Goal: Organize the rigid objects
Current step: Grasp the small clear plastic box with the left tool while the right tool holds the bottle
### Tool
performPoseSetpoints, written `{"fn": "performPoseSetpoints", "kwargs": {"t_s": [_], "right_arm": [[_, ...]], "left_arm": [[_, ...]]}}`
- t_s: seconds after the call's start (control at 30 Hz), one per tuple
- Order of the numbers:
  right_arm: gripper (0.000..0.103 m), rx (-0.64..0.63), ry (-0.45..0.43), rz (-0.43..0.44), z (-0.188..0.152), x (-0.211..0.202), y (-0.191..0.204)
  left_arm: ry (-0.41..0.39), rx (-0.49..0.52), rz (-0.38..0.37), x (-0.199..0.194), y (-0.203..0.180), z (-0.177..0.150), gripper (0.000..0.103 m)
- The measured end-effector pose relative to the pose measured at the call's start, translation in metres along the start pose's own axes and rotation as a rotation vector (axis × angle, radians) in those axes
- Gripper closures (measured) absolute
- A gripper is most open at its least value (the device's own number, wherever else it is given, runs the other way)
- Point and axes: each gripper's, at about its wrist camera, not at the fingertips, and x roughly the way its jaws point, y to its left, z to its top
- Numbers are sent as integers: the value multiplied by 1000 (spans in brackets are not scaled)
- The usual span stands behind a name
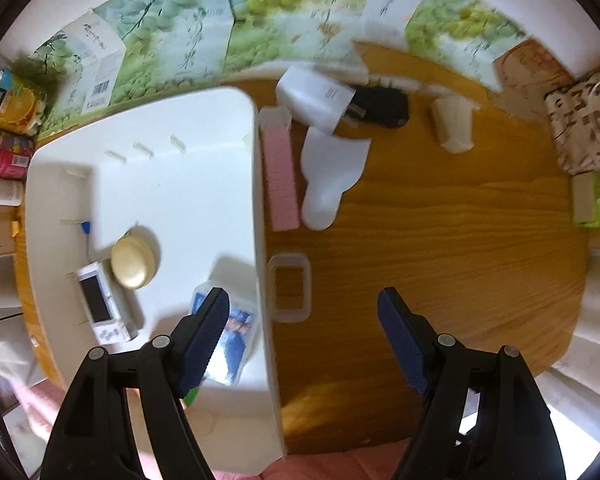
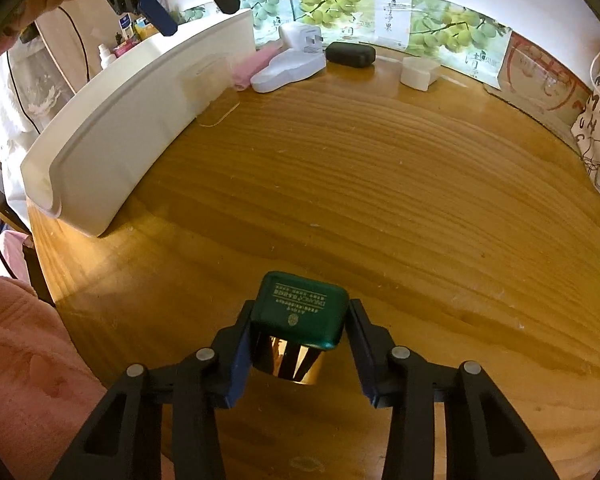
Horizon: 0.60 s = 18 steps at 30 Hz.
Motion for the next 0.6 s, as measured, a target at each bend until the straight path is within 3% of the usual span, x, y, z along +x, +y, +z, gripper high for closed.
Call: {"fn": "performPoseSetpoints", "kwargs": {"t_s": [0.27,0.57,0.6], "right_arm": [[59,8,7,-8,1,0,2],[59,37,7,-29,-1,-1,3],[59,39,7,-31,-1,-1,3]], "left_arm": [[102,12,-15,19,-7,-2,27],[117,-26,15,31,-5,3,45],[117,-26,26,30,-4,3,53]]}}
